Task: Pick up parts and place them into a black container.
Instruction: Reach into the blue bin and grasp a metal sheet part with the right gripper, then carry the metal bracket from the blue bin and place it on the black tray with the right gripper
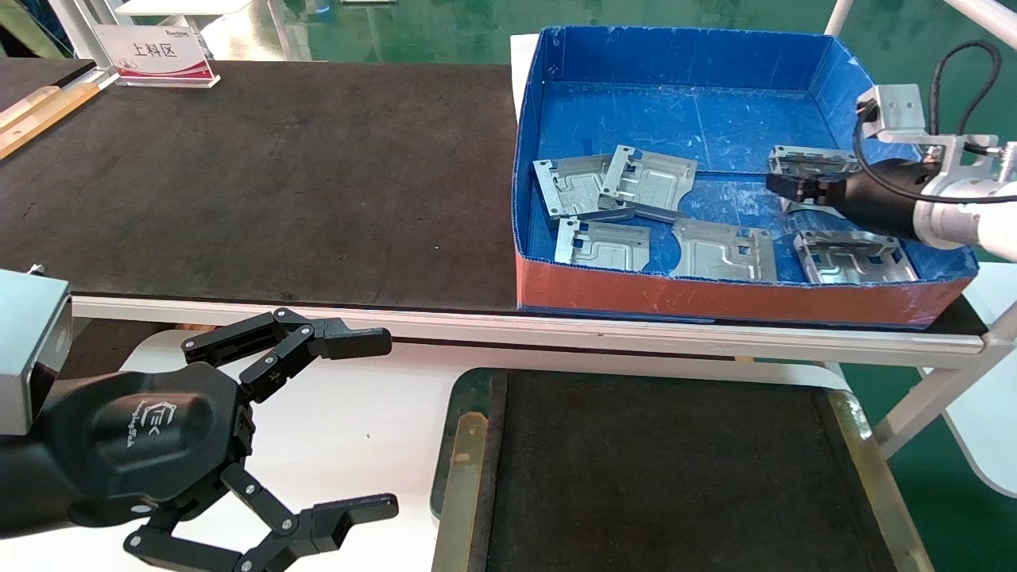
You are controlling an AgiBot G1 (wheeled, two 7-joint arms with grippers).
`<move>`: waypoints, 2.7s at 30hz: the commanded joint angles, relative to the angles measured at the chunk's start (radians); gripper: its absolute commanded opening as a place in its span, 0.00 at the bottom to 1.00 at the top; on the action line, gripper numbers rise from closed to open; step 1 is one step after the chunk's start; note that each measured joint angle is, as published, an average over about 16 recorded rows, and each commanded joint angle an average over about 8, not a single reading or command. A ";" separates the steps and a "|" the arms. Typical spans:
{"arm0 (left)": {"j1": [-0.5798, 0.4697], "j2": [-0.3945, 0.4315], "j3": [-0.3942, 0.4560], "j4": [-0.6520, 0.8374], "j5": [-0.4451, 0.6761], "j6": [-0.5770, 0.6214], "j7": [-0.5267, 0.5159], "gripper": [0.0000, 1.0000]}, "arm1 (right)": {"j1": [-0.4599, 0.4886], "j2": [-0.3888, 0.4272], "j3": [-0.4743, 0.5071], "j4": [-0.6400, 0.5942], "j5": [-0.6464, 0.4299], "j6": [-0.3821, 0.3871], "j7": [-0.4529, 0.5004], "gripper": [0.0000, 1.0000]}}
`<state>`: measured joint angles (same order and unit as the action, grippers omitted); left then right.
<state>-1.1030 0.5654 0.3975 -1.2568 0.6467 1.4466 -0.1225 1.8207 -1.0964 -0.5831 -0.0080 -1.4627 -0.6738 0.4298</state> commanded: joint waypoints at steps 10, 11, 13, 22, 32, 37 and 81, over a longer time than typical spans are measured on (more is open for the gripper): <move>0.000 0.000 0.000 0.000 0.000 0.000 0.000 1.00 | -0.001 -0.001 -0.004 0.007 -0.006 -0.003 0.000 0.00; 0.000 0.000 0.000 0.000 0.000 0.000 0.000 1.00 | -0.001 -0.001 -0.004 0.007 -0.006 -0.003 0.000 0.00; 0.000 0.000 0.000 0.000 0.000 0.000 0.000 1.00 | 0.001 -0.001 -0.005 0.008 -0.007 -0.004 -0.001 0.00; 0.000 0.000 0.000 0.000 0.000 0.000 0.000 1.00 | -0.003 0.001 -0.005 0.009 -0.007 -0.008 -0.004 0.00; 0.000 0.000 0.000 0.000 0.000 0.000 0.000 1.00 | 0.026 0.025 0.008 0.043 0.012 -0.059 -0.045 0.00; 0.000 0.000 0.000 0.000 0.000 0.000 0.000 1.00 | 0.052 0.046 0.016 0.062 0.024 -0.125 -0.082 0.00; 0.000 0.000 0.000 0.000 0.000 0.000 0.000 1.00 | -0.546 0.555 0.100 1.278 0.531 -0.707 0.150 0.00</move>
<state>-1.1031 0.5653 0.3978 -1.2568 0.6465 1.4465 -0.1223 1.2884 -0.5548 -0.4877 1.2327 -0.9422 -1.3933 0.5583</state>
